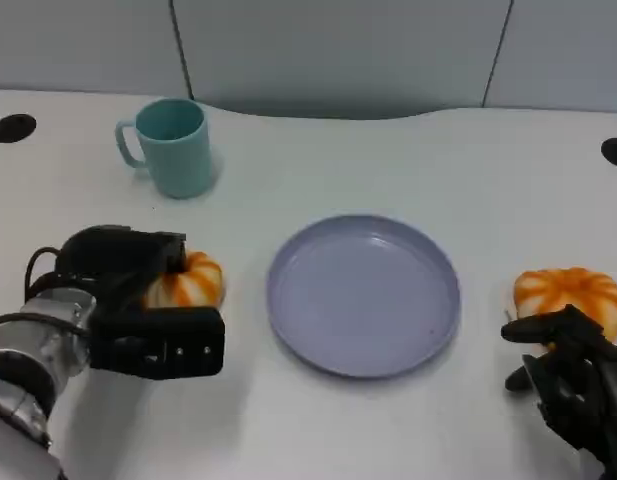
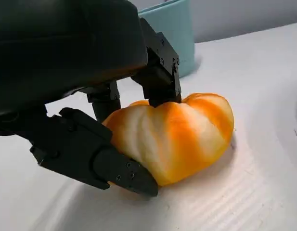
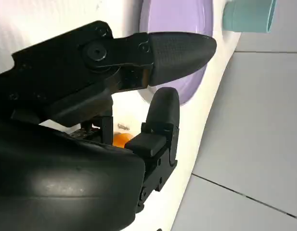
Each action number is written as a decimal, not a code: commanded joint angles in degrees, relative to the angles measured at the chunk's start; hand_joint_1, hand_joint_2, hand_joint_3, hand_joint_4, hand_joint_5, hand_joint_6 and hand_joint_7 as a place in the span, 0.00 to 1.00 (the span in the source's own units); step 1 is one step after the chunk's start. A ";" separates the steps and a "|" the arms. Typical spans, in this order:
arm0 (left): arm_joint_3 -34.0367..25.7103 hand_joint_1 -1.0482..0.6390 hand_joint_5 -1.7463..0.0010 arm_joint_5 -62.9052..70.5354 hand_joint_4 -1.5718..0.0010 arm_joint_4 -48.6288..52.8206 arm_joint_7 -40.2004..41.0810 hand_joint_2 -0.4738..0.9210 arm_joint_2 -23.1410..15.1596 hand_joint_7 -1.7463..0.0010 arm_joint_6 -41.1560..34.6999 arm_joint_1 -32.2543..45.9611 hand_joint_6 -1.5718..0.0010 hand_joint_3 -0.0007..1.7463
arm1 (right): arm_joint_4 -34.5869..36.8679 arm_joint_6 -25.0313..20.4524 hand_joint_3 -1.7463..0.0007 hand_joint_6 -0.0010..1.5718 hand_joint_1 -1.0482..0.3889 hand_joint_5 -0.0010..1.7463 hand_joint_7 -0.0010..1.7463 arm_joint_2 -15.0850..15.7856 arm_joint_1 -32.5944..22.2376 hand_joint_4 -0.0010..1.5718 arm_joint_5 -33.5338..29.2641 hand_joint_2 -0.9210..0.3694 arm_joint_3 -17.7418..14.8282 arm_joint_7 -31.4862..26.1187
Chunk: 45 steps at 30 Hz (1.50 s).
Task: Grasp the bread from the table and place it into the plate.
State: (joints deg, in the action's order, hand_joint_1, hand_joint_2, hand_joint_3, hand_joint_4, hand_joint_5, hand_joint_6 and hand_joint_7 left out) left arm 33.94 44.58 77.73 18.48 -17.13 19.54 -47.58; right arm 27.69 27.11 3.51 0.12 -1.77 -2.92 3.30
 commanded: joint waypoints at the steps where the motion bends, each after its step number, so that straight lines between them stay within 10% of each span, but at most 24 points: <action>1: -3.79 0.54 0.00 -4.09 0.46 0.16 -0.16 0.98 -0.01 0.03 0.29 2.33 0.59 0.15 | -0.96 -0.12 0.75 0.26 0.56 0.83 0.70 0.38 -0.47 0.31 0.11 0.00 -0.19 -0.41; 10: -12.20 0.59 0.00 -12.43 0.43 -2.19 -0.78 0.84 -0.95 0.00 10.03 0.84 0.56 0.26 | -1.61 -0.76 0.75 0.27 0.56 0.83 0.70 0.18 -0.64 0.31 0.14 0.00 0.06 -0.53; 24: -12.06 0.54 0.00 -14.58 0.44 -7.24 -13.62 0.88 4.56 0.00 22.07 -6.36 0.59 0.15 | -1.38 -1.63 0.75 0.28 0.57 0.83 0.70 0.13 -0.47 0.32 0.02 0.00 0.11 -0.25; 33: -4.92 0.52 0.00 -7.86 0.42 -4.99 -12.35 0.92 13.44 0.00 17.34 -8.99 0.57 0.18 | -4.40 -4.31 0.76 0.28 0.57 0.84 0.70 -0.75 -1.83 0.32 -0.39 0.00 0.42 -0.93; 45: 2.90 0.51 0.00 0.73 0.40 -1.88 -5.76 0.85 16.06 0.00 10.70 -9.85 0.57 0.34 | -6.34 -3.41 0.75 0.27 0.58 0.86 0.72 -1.76 -3.65 0.31 0.23 0.00 1.16 -0.63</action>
State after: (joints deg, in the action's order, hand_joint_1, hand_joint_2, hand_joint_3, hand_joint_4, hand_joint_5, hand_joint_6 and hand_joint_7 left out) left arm 35.29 43.68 75.43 10.87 -0.67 30.39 -55.56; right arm 22.51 23.03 1.41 -3.05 -1.54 -1.69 3.00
